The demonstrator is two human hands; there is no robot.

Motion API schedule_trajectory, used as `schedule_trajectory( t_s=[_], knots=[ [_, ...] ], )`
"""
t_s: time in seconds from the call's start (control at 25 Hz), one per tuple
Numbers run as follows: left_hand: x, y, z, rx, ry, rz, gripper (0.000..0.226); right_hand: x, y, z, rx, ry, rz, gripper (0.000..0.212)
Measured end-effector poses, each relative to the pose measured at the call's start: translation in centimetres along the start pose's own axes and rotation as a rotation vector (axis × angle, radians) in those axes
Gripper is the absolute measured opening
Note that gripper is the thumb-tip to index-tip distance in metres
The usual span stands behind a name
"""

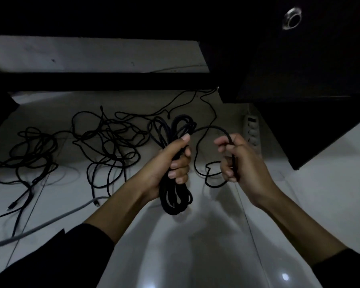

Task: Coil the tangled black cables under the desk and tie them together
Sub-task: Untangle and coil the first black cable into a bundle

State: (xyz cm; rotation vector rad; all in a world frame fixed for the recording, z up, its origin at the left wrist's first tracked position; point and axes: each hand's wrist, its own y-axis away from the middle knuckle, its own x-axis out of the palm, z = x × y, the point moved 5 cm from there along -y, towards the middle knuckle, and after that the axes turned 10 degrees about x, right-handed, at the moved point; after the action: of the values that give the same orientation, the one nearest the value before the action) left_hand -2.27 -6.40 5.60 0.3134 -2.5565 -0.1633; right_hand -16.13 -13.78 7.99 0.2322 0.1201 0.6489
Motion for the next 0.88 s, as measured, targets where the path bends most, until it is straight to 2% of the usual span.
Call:
schedule_trajectory(
  t_s=[0.12, 0.28, 0.44, 0.56, 0.72, 0.88],
  knots=[
    [0.2, -0.2, 0.4, 0.074, -0.099, -0.045, 0.035, 1.3, 0.6, 0.9, -0.080, 0.057, -0.030, 0.037],
    [0.9, -0.4, 0.6, 0.170, -0.180, -0.010, 0.036, 2.5, 0.4, 1.6, -0.108, 0.082, -0.057, 0.043],
    [1.6, -0.2, 1.0, 0.205, -0.235, 0.062, 0.053, 2.8, 0.5, 1.8, -0.138, 0.065, -0.145, 0.050],
    [1.7, -0.4, 0.8, 0.219, -0.200, 0.036, 0.071, 2.5, 0.6, 2.2, -0.154, 0.045, -0.216, 0.043],
    [2.4, -0.4, 0.7, 0.185, -0.163, 0.033, 0.047, 3.1, 1.2, 2.4, -0.224, 0.133, -0.231, 0.038],
    [2.7, -0.2, 0.7, 0.136, -0.108, -0.060, 0.034, 3.7, 1.6, 2.4, -0.224, 0.143, -0.121, 0.044]
  ],
)
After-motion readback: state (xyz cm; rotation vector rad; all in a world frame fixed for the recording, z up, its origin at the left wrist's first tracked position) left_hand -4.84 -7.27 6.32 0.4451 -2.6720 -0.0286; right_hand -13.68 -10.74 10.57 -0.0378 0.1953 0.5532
